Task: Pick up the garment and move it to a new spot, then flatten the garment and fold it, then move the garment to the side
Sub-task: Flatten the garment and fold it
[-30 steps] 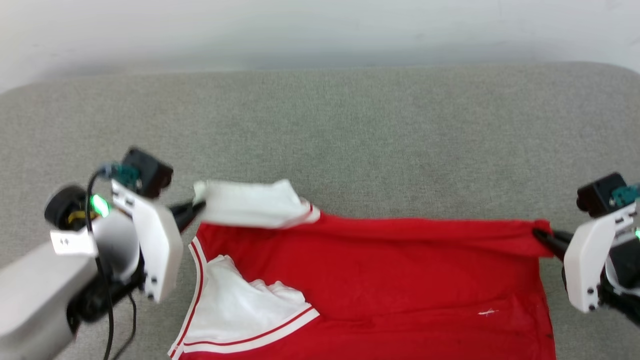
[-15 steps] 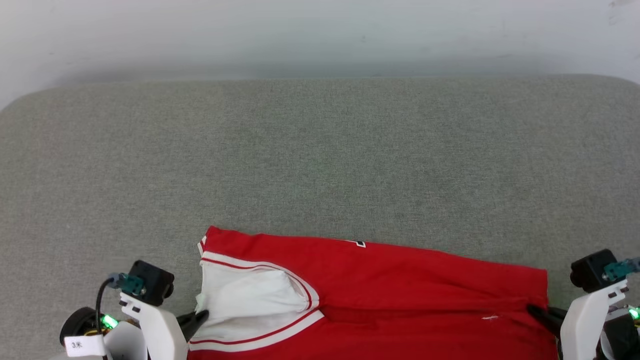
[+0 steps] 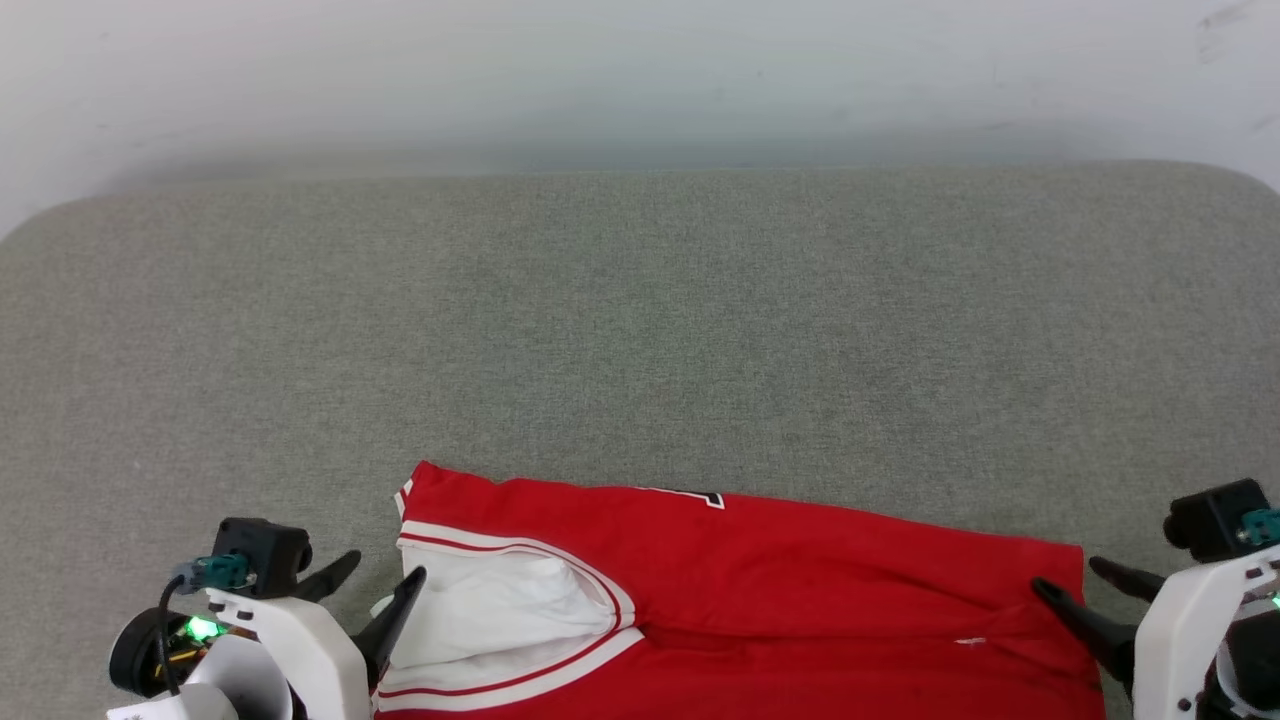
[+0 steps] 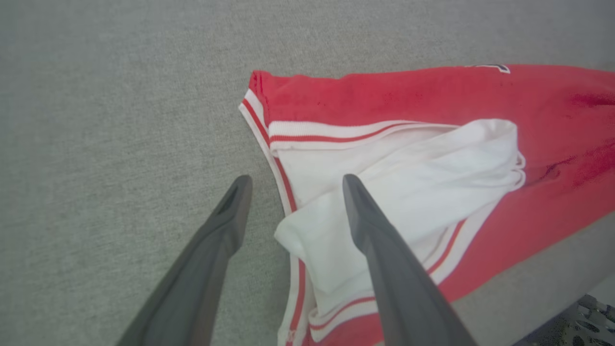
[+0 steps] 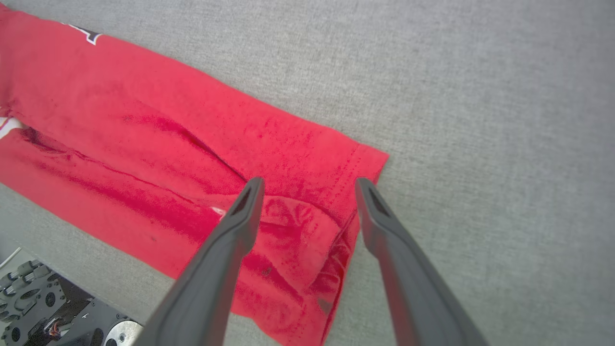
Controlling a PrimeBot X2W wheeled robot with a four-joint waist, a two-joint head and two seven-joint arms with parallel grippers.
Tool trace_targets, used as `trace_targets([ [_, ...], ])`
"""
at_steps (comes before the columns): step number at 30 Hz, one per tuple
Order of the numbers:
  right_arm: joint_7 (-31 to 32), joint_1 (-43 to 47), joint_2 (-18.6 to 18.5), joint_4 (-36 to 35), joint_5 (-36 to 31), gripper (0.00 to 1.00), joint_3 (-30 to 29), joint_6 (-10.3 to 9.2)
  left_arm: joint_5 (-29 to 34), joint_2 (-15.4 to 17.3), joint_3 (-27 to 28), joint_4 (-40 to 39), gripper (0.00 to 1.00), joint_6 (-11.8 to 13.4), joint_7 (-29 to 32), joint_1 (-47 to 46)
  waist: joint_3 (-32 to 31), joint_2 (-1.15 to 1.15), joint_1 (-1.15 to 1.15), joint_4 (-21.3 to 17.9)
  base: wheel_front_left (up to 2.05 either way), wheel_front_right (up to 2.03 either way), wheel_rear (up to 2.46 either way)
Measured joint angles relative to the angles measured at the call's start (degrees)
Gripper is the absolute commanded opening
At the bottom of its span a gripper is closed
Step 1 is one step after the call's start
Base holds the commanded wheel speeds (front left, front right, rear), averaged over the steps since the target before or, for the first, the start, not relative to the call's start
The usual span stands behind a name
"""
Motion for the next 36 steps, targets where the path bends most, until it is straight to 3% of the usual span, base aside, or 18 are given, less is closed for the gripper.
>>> trace_targets([
  [8,2.4,0.6,-2.3,-4.2,1.2,1.00,-5.8,0.00,3.3,-1.7,5.4,-0.5,1.00,7.1,-10.6,2.1,-1.6,0.00,0.00,1.0,0.00,0.00,0.00],
  [15,9.7,2.8,-3.2,-2.0,4.5,1.00,-9.6,-0.01,13.0,-6.0,15.5,-2.0,1.00,12.7,-11.6,4.9,-1.5,0.00,0.00,3.0,0.00,0.00,0.00],
  [19,11.9,3.5,-2.4,-0.1,5.8,1.00,-10.9,0.00,20.3,-10.0,23.2,-3.6,1.00,14.2,-11.7,9.6,-0.8,0.00,0.00,4.4,0.00,0.00,0.00],
  [25,12.9,3.6,-0.1,3.0,6.4,1.00,-11.1,0.00,28.9,-16.5,32.9,-4.9,1.00,13.3,-11.7,16.2,0.5,0.00,0.00,6.0,0.00,0.00,0.00],
  [26,12.9,3.4,0.7,4.6,6.5,1.00,-10.6,0.00,32.4,-19.8,37.2,-5.1,1.00,12.0,-11.8,18.7,1.1,0.00,0.00,6.8,0.00,0.00,0.00],
  [36,11.3,1.6,2.0,7.6,8.4,1.00,-5.9,-0.33,43.1,-29.2,44.9,-3.7,1.00,6.0,-11.8,23.8,2.5,0.00,0.00,8.6,0.00,0.00,0.00],
])
